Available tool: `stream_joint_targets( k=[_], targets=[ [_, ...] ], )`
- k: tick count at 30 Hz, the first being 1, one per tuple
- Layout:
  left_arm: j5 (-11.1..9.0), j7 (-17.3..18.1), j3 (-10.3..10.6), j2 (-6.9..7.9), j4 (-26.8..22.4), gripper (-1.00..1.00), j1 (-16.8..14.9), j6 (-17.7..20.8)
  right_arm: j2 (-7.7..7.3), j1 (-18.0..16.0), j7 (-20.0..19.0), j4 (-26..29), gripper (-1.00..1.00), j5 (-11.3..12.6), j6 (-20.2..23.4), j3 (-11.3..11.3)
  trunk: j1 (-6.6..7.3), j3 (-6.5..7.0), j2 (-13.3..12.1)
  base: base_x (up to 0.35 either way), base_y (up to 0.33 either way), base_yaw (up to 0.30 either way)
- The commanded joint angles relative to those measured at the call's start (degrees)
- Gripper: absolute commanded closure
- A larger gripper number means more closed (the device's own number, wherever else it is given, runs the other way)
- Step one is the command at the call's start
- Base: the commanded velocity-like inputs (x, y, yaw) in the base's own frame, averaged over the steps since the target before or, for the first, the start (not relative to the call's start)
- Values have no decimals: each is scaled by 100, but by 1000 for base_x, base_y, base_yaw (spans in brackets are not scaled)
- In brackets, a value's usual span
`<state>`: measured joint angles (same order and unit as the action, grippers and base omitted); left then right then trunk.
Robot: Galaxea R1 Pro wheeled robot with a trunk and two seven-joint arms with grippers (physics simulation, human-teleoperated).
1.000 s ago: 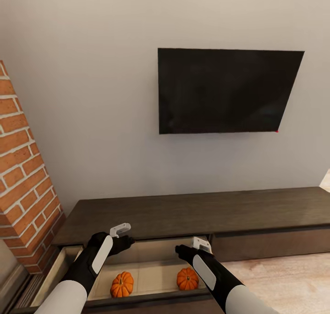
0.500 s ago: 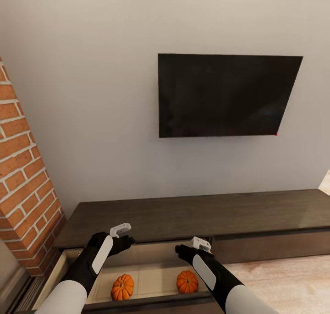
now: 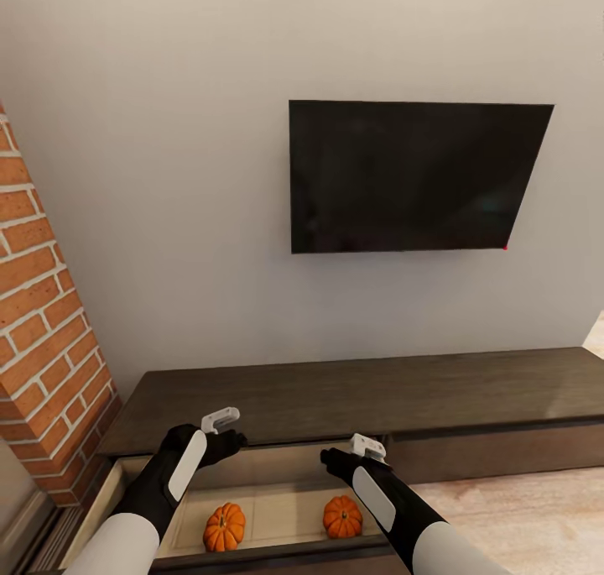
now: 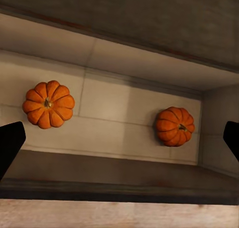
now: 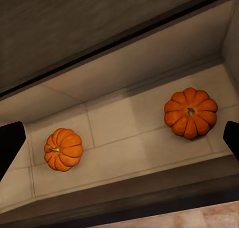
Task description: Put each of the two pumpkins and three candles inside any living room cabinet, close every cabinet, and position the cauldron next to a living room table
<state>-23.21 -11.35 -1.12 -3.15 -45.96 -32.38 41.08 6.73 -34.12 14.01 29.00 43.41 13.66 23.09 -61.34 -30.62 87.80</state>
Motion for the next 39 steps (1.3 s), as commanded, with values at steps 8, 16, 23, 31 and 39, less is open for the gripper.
stream_joint_targets(
  k=[8, 16, 23, 31, 39],
  targets=[
    [-62, -43, -11, -3, -10, -100, 0, 23, -5, -2, 49, 11, -100, 45, 12, 37, 0, -6, 4, -237, 0, 0],
    [-61, -43, -11, -5, -10, -100, 3, 23, -5, -1, 56, 10, -100, 39, -2, 37, 0, -6, 4, -338, 0, 0],
    [-62, -43, -11, -6, -10, -100, 3, 23, -5, -3, 57, 9, -100, 37, -6, 37, 0, -6, 4, -293, 0, 0],
    [-63, -40, -11, -9, -10, -100, 2, 23, -5, -3, 58, 9, -100, 36, -13, 37, 0, -6, 4, -26, 0, 0],
    [-63, -38, -11, -10, -8, -100, 3, 23, -5, -3, 58, 9, -100, 35, -13, 37, 0, -6, 4, -62, 0, 0]
  ],
)
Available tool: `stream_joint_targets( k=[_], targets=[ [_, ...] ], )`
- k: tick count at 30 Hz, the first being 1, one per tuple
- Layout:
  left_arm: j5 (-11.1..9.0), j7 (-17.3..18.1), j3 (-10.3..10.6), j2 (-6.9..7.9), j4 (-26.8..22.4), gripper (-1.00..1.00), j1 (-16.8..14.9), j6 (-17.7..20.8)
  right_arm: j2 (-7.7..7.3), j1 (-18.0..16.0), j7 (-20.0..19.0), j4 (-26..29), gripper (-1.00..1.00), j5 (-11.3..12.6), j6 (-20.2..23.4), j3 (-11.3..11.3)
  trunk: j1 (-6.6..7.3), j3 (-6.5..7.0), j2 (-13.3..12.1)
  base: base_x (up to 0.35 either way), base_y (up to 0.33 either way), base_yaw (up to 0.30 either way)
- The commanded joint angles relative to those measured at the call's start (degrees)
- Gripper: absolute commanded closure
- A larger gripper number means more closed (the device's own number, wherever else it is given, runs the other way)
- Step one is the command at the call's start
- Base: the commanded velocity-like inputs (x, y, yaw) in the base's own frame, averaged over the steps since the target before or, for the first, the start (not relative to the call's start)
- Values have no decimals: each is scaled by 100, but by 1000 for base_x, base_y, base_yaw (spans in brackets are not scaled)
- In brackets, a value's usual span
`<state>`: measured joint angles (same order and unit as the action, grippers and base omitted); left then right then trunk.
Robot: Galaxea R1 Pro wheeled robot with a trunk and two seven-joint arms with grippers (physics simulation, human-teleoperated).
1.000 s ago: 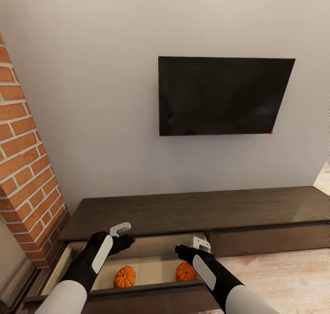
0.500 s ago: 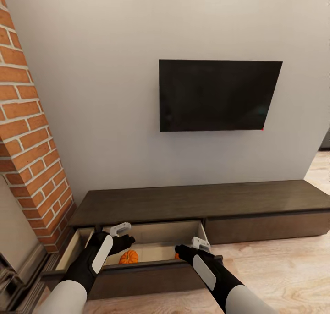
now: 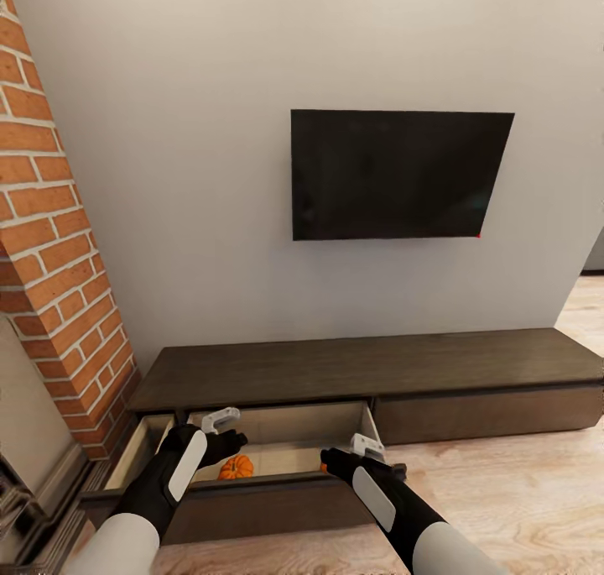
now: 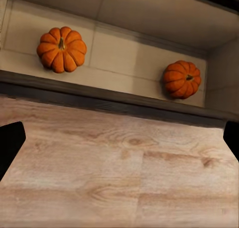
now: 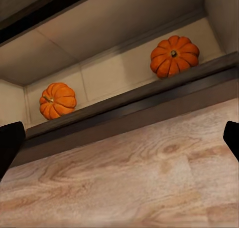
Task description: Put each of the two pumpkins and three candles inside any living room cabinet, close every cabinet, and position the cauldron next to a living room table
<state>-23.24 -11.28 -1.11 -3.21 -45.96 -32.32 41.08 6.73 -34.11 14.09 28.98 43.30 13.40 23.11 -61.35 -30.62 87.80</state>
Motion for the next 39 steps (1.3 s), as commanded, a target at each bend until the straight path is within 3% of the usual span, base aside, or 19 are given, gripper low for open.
stream_joint_targets(
  k=[1, 14, 34, 39],
  targets=[
    [-61, -43, -12, -4, -8, -100, -3, 23, -5, -2, 50, 12, -100, 44, 14, 35, 2, -6, 4, -172, 0, 0],
    [-66, -41, -12, -4, -1, -100, -3, 23, -5, -2, 49, 12, -100, 43, 14, 35, 2, -6, 4, -198, 0, 0],
    [-60, -59, -3, -4, 45, -100, -3, 1, -5, -3, 50, 12, -100, 29, 14, 36, 2, -6, 4, -326, 0, 0],
    [-51, -74, 65, -7, 44, -100, -3, -18, -5, -3, 50, 12, -100, 28, 14, 35, 2, -6, 4, -86, 0, 0]
  ],
)
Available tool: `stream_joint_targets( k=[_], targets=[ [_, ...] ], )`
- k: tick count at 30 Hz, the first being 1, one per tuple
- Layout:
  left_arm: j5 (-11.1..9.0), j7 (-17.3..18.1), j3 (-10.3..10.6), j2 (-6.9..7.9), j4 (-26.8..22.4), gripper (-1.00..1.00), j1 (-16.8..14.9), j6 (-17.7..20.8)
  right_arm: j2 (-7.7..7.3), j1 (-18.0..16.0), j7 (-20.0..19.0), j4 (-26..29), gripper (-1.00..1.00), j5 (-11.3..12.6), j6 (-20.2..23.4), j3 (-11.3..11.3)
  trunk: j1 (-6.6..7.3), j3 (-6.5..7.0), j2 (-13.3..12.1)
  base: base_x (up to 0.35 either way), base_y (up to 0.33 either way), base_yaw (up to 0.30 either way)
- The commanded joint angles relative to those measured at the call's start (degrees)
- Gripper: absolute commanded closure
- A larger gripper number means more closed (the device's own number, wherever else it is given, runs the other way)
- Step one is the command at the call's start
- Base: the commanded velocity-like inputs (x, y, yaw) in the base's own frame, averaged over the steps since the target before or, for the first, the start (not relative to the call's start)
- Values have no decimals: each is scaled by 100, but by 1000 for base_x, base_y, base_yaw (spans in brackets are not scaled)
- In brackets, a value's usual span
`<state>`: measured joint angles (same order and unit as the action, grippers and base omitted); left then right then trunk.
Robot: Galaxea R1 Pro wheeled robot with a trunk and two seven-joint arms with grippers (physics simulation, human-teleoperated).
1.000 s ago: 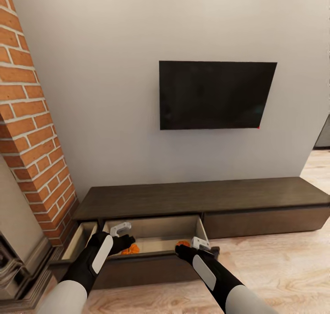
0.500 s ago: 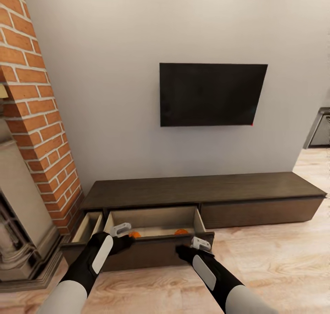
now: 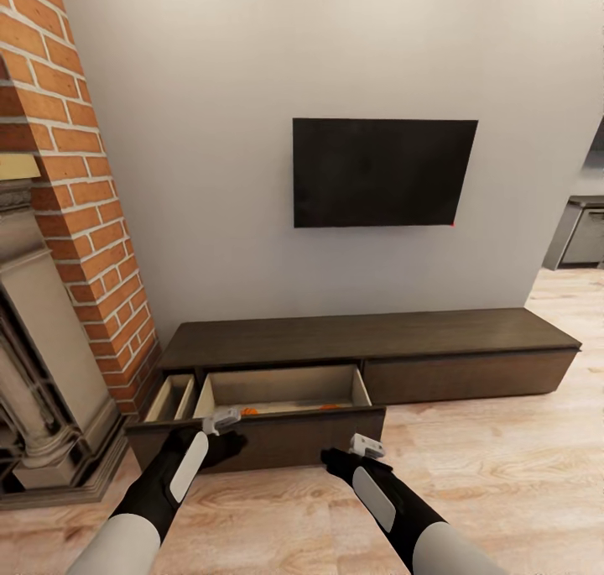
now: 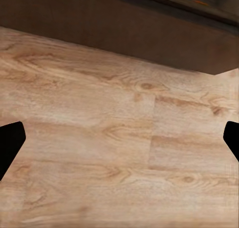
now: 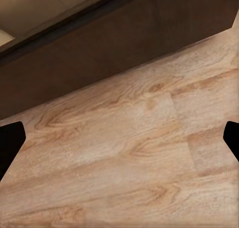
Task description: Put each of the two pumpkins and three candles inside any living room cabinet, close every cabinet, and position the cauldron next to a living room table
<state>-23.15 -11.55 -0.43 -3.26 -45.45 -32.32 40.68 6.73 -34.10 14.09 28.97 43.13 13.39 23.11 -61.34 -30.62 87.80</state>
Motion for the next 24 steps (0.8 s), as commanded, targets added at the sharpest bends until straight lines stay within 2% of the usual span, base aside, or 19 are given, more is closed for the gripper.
stream_joint_targets(
  k=[1, 12, 24],
  targets=[
    [-59, -48, 18, -1, -8, -100, -2, 18, -5, -6, 50, 12, -100, 46, 14, 36, 1, -6, 3, -17, 0, 0],
    [-58, -55, 60, 1, -8, -100, -2, 2, -5, -5, 49, 12, -100, 38, 14, 36, 1, -6, 3, -2, 0, 0],
    [-65, -66, 66, -4, 11, -100, -2, -19, -5, -5, 41, 12, -100, 47, 26, 36, -263, -222, 485, 0, 0, 0]
  ],
)
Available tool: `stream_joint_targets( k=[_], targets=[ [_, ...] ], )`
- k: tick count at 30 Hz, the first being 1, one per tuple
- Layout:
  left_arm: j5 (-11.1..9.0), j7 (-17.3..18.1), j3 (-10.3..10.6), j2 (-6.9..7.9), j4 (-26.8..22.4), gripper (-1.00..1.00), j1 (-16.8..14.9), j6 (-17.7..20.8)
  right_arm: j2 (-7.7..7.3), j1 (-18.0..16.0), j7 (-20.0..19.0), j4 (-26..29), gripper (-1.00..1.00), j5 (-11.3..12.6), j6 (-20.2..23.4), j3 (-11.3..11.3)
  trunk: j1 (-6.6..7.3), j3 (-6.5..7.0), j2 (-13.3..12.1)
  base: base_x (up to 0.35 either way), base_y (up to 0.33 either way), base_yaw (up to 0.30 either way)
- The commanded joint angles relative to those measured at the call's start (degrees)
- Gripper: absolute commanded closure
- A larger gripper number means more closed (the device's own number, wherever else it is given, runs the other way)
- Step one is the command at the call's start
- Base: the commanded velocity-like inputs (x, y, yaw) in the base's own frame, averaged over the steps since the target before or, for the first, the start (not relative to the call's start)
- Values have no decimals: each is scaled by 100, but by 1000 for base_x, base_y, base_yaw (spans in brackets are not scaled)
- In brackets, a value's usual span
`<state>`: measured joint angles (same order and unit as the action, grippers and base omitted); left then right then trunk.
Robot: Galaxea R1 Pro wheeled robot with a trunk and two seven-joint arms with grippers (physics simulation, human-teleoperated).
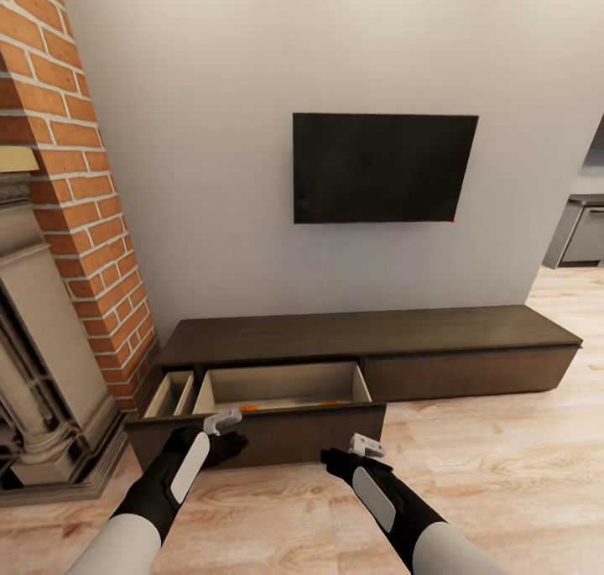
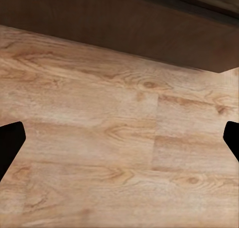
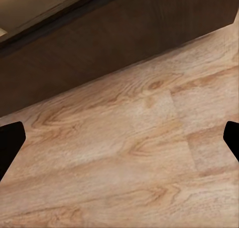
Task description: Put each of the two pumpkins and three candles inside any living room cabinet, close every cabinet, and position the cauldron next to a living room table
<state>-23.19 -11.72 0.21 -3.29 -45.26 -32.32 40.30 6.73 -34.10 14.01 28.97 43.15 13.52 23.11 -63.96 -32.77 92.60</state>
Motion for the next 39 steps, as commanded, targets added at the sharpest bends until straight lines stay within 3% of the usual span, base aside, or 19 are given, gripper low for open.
stream_joint_targets(
  k=[1, 21, 31, 39],
  targets=[
    [-57, -49, 1, -1, -4, -100, -3, 14, -5, -5, 50, 12, -100, 45, 12, 36, -22, -25, 45, 0, 0, 0],
    [-13, -47, 5, 4, 0, -100, -3, -59, -13, -4, 49, 21, -100, 43, -72, 36, -462, -384, 847, 0, 0, 0],
    [-6, -50, 14, 4, 98, -100, -3, -473, -5, -4, 55, 21, -100, 15, -100, 36, -681, -563, 1248, 0, 0, 0],
    [-10, -57, 141, 7, 105, -100, -3, -640, -8, -2, 86, 21, -100, -7, -461, 50, -857, -707, 1569, 0, 0, 0]
  ],
)
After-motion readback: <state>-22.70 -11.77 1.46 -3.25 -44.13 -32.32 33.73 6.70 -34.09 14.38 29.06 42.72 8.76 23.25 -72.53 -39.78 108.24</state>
